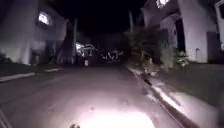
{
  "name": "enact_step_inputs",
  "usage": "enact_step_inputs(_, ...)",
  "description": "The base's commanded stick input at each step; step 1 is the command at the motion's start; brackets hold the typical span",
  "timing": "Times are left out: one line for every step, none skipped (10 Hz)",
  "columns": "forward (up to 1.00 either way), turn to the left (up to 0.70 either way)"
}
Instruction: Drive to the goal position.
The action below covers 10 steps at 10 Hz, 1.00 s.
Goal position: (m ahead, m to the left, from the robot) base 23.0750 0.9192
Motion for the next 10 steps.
enact_step_inputs(1.0, 0.0)
enact_step_inputs(1.0, 0.0)
enact_step_inputs(1.0, 0.0)
enact_step_inputs(1.0, 0.0)
enact_step_inputs(1.0, 0.0)
enact_step_inputs(1.0, 0.0)
enact_step_inputs(1.0, 0.0)
enact_step_inputs(1.0, 0.0)
enact_step_inputs(1.0, -0.02)
enact_step_inputs(1.0, -0.18)
